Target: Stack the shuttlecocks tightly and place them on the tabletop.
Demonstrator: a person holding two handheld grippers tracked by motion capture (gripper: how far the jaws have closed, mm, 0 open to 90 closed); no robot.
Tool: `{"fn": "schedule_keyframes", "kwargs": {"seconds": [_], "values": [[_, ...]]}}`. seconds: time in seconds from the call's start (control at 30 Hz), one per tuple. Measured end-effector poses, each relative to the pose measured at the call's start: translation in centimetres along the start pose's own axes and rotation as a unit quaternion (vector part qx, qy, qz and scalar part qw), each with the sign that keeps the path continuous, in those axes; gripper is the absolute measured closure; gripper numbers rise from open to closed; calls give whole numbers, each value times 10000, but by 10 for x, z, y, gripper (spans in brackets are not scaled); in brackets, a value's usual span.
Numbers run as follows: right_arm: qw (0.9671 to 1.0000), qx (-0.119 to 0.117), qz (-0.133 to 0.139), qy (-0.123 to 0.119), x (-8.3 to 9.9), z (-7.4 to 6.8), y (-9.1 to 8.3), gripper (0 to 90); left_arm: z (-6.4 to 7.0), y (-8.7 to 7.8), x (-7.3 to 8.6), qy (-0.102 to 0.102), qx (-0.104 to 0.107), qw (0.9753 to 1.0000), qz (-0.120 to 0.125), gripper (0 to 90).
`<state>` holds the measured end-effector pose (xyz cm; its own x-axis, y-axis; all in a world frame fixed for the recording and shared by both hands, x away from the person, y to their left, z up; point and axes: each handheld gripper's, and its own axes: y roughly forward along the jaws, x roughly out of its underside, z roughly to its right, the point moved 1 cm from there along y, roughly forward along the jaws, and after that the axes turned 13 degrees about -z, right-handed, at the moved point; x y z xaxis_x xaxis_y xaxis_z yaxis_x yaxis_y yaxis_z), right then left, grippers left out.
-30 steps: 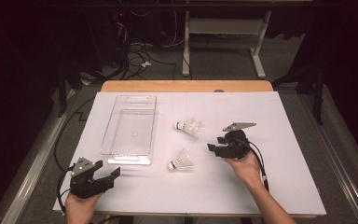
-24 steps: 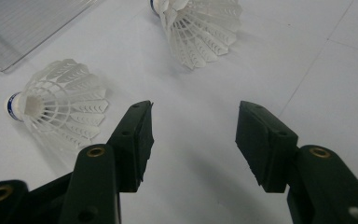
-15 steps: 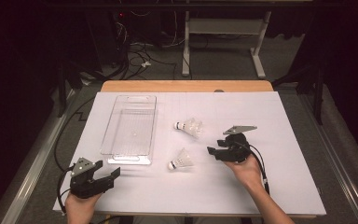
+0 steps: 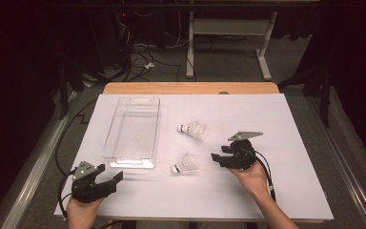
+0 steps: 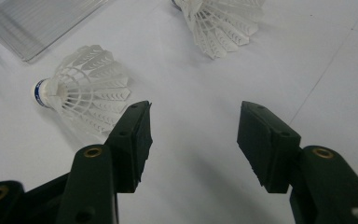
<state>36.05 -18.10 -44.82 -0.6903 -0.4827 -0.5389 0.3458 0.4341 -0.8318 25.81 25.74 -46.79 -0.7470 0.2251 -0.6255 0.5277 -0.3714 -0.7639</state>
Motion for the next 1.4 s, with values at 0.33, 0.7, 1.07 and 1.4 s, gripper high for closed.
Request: {"fn": "schedule_keyframes", "kwargs": {"seconds": [0.33, 0.7, 1.07, 1.4], "values": [[10000, -67, 0, -59, 1, -6, 1, 450, 0, 0, 0, 7, -7, 10000, -19, 250], [9998, -89, -11, -176, 1, -14, 2, 449, 0, 0, 0, 6, -7, 10000, -17, 250], [9996, -180, -36, -223, 1, -20, 1, 459, 0, 0, 0, 5, -10, 10000, -16, 250], [9993, -212, -179, -262, 2, -24, 1, 474, 0, 1, 0, 8, -8, 10000, -14, 250]]}}
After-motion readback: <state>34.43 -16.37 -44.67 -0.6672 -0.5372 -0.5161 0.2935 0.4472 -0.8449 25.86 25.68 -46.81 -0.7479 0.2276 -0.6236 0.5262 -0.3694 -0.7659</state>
